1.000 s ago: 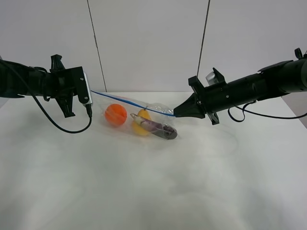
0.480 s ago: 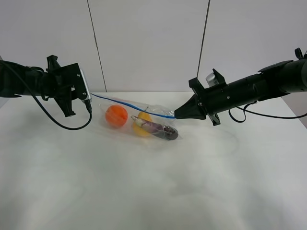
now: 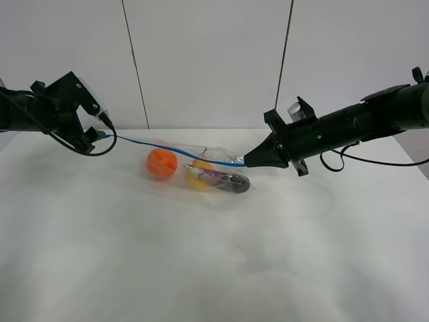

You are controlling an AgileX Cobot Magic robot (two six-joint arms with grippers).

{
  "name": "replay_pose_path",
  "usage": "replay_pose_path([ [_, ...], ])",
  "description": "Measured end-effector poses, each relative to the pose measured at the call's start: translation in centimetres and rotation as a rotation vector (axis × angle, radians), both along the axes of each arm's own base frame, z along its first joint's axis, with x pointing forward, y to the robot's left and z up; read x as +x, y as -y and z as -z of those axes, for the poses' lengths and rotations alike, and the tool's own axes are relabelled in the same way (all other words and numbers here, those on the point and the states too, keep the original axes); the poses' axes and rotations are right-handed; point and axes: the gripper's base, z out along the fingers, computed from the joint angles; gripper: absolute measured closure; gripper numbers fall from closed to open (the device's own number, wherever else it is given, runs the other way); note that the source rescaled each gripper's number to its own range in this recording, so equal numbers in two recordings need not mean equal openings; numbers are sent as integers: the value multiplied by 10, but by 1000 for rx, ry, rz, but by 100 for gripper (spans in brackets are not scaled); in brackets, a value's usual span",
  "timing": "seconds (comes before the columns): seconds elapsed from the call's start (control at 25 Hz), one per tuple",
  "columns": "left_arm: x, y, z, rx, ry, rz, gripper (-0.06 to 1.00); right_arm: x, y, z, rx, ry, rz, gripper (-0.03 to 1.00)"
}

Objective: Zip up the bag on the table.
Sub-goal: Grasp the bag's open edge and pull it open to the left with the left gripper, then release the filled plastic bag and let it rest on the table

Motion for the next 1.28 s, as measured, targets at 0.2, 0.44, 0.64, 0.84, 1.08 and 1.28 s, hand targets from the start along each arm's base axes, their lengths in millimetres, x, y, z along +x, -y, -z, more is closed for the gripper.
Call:
replay_pose_path([
  [0.2, 10, -9, -18, -224, 63, -218, -5, 0, 0, 0, 0, 0, 0, 97],
  [0.44, 11, -8, -20, -438, 74, -345, -5, 0, 0, 0, 2, -1, -2, 97],
  [0.64, 12, 3, -22, -683, 50, -353, -6, 0, 0, 0, 7, -2, 1, 97],
  [0.84, 9, 27, -30, -965, -42, -175, -6, 0, 0, -1, 8, -2, 2, 97],
  [1.08, -1, 24, -46, -1087, -242, 24, -6, 0, -1, -1, 15, -3, 5, 97],
  [1.28, -7, 8, -56, -816, -512, -96, -6, 1, -1, -2, 29, -4, 15, 97],
])
